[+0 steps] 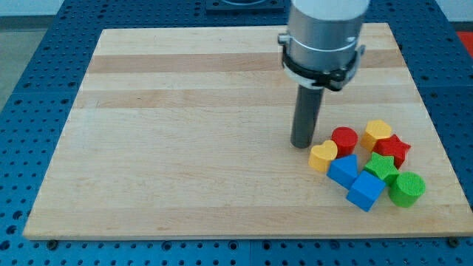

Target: Slide the yellow heart right a bit

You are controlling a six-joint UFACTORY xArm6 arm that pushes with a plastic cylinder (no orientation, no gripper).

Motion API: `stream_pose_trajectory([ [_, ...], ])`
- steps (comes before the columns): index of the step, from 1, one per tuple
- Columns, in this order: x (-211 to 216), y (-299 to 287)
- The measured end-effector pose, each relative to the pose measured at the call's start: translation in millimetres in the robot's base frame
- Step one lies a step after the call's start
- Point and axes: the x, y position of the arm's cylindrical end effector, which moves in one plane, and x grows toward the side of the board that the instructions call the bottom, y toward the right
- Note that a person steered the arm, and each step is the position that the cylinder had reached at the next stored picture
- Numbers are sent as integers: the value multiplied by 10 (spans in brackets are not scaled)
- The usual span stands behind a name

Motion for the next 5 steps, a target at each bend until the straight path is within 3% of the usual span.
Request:
stream_pose_trajectory([
  [3, 204, 136],
  [5, 205, -88],
])
